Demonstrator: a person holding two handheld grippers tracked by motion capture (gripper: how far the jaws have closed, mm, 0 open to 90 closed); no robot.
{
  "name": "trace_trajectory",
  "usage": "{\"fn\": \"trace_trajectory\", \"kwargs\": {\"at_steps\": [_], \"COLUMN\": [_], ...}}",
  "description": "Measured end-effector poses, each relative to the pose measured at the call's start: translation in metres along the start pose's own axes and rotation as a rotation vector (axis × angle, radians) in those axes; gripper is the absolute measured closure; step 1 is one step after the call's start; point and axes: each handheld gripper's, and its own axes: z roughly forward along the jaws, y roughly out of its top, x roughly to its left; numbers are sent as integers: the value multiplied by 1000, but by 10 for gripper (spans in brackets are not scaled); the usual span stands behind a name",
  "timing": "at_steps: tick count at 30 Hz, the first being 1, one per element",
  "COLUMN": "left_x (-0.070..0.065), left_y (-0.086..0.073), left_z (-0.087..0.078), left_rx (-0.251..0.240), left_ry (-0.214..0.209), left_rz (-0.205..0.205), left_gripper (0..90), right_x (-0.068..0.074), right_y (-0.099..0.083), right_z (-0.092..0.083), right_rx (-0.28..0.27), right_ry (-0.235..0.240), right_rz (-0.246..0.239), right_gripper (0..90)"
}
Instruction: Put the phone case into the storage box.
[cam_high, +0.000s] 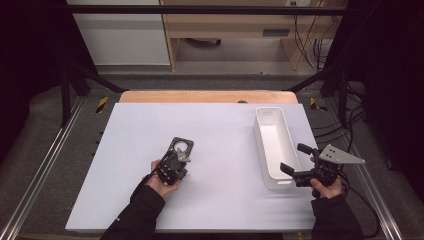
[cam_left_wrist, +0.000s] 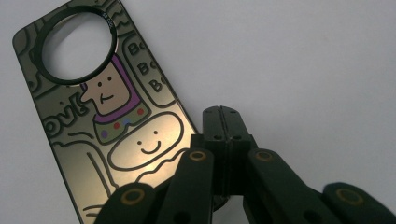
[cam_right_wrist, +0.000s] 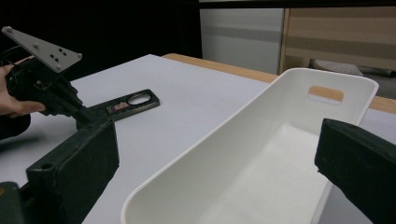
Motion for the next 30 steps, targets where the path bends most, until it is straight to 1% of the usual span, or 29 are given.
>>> {"fn": "trace_trajectory", "kwargs": {"at_steps": [8,9,13,14,16,18,19,21,22,23,25,27,30], "left_x": [2,3,6,7,10,13,15,18,19,20,21,22,25], "left_y": [-1,-1,-1,-1,-1,-1,-1,-1,-1,-1,-1,0,0], "left_z": [-1,-2,-9,-10,-14,-17,-19,-23,-25,-26,-30,-34,-39], "left_rx": [-13,-23,-67,-80,-109,-141,-151,-183,-197,-214,-238,-259,-301], "left_ry": [-7,-18,-37,-35,-49,-55,-60,-65,-71,-75,-74,-75,-78], "left_rz": [-10,-16,-46,-54,-79,-102,-109,-131,-141,-151,-162,-166,-188], "left_gripper": [896,893,818,768,714,638,627,541,529,499,417,366,280], "right_x": [0,0,0,0,0,0,0,0,0,0,-1,-1,-1], "right_y": [0,0,0,0,0,0,0,0,0,0,0,0,0], "right_z": [0,0,0,0,0,0,0,0,0,0,-1,-1,-1], "right_rx": [0,1,-1,0,0,1,0,1,1,1,0,-1,-2], "right_ry": [0,0,0,-1,0,0,-1,-1,-1,-1,-2,-2,-3], "right_rz": [-1,0,0,0,1,0,1,1,0,0,1,1,0], "right_gripper": [4,4,4,4,4,4,4,4,4,4,4,4,4]}}
